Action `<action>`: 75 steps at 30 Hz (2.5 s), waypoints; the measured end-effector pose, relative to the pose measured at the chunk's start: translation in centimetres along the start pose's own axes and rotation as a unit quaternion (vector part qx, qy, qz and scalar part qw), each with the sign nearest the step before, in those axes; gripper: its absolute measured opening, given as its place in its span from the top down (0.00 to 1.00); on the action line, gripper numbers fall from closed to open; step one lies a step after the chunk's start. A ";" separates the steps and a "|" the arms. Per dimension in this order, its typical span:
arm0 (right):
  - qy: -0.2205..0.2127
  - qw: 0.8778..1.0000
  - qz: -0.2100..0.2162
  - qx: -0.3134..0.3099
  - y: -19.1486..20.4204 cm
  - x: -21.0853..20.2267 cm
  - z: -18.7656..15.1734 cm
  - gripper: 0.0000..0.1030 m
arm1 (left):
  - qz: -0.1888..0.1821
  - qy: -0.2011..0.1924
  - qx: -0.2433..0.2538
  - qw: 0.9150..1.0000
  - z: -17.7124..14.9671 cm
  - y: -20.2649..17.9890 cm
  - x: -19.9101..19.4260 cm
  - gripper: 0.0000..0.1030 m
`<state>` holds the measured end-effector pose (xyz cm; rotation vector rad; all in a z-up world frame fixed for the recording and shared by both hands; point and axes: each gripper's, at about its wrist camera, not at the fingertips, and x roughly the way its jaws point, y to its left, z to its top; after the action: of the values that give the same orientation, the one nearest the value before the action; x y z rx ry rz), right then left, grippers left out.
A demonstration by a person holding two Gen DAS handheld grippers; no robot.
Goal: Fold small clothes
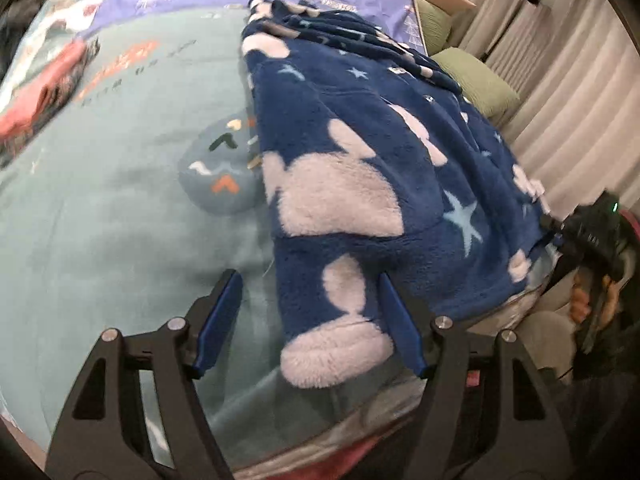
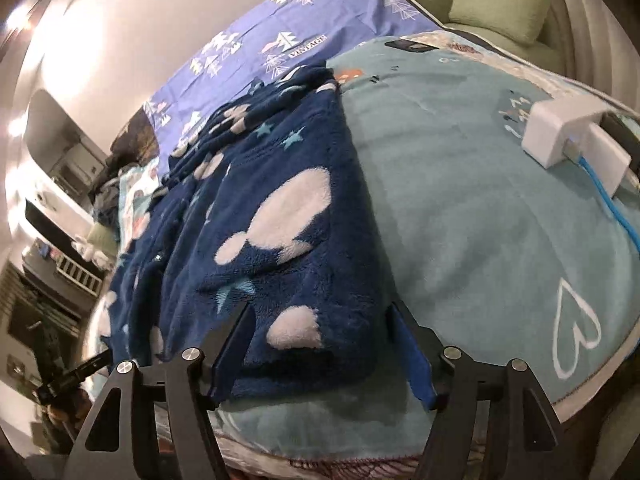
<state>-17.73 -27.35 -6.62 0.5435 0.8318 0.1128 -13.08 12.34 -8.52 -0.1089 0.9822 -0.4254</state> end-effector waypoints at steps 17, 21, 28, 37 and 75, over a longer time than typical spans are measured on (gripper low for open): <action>-0.040 0.997 -0.040 -0.056 5.2 -3.0 2.6 0.90 | -0.032 -0.036 0.019 0.999 4.2 -3.4 -3.9 0.87; -0.056 0.994 -0.044 -0.083 6.7 -3.8 3.5 0.90 | -0.033 -0.061 0.032 0.997 6.0 -4.2 -5.0 0.87; -0.081 0.991 -0.043 -0.097 7.6 -4.8 5.4 0.90 | -0.023 -0.089 0.042 0.995 8.3 -4.8 -5.6 0.87; -0.109 0.989 -0.031 -0.094 7.8 -5.4 9.0 0.90 | -0.019 -0.125 0.035 0.991 11.2 -4.5 -6.2 0.87; -0.227 0.971 -0.017 -0.070 10.1 5.6 35.8 0.90 | 0.076 -0.270 0.038 0.959 35.5 -2.4 1.2 0.87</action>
<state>13.24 -31.78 14.25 0.3993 0.3820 0.0131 16.04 6.07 10.97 -0.0727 0.4298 -0.2684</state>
